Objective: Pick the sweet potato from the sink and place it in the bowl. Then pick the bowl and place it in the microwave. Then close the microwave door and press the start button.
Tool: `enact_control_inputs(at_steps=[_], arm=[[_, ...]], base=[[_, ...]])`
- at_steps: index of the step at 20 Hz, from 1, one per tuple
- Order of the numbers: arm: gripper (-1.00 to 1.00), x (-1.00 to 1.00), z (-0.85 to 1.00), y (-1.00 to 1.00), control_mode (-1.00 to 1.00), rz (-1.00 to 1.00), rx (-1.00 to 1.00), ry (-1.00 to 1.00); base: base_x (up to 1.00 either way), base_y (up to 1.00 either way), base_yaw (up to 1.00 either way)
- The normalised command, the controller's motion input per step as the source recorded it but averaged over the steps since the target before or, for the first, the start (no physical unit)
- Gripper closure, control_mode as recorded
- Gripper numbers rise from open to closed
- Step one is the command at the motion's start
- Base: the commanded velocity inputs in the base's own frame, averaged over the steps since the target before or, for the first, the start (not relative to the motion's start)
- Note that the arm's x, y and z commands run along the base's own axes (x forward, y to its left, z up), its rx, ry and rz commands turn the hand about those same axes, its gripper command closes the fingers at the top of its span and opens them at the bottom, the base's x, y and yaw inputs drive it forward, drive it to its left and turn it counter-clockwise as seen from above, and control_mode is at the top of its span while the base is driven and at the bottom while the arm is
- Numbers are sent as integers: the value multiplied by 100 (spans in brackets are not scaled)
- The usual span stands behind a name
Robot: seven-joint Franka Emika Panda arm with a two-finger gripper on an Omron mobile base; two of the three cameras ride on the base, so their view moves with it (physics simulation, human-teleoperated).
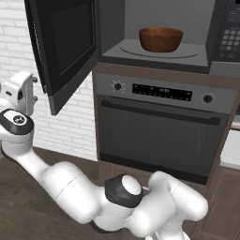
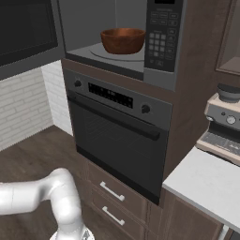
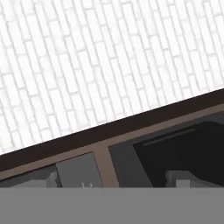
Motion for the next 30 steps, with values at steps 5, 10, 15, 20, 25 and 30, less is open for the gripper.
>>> enact_control_inputs(at_steps=[5,10,15,20,25,30], arm=[[-100,-12,42,-96,-100,0,28,-3],[-100,-71,31,-100,-100,0,33,-21],[-100,-100,15,-100,-100,0,29,-37],[-100,-57,4,-100,-100,0,37,-22],[-100,2,0,-100,-100,0,42,-1],[-100,31,7,-100,-100,1,39,-1]], base=[[0,0,0],[0,0,0],[0,0,0],[0,0,0],[0,0,0],[0,0,0]])
